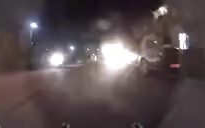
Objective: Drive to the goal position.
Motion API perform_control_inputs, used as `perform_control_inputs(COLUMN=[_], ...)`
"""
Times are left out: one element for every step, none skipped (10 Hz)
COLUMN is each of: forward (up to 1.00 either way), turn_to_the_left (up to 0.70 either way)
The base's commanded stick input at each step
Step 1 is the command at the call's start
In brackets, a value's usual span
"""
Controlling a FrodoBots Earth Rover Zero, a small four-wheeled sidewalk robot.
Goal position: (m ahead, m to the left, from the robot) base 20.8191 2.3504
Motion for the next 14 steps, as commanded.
perform_control_inputs(forward=[0.85,0.85,0.85,0.85,0.85,0.85,0.85,0.85,0.85,0.85,0.85,0.85,0.85,0.85], turn_to_the_left=[0.00,0.00,0.00,0.00,0.00,0.00,0.00,0.00,0.00,0.00,0.00,0.00,0.00,0.01])
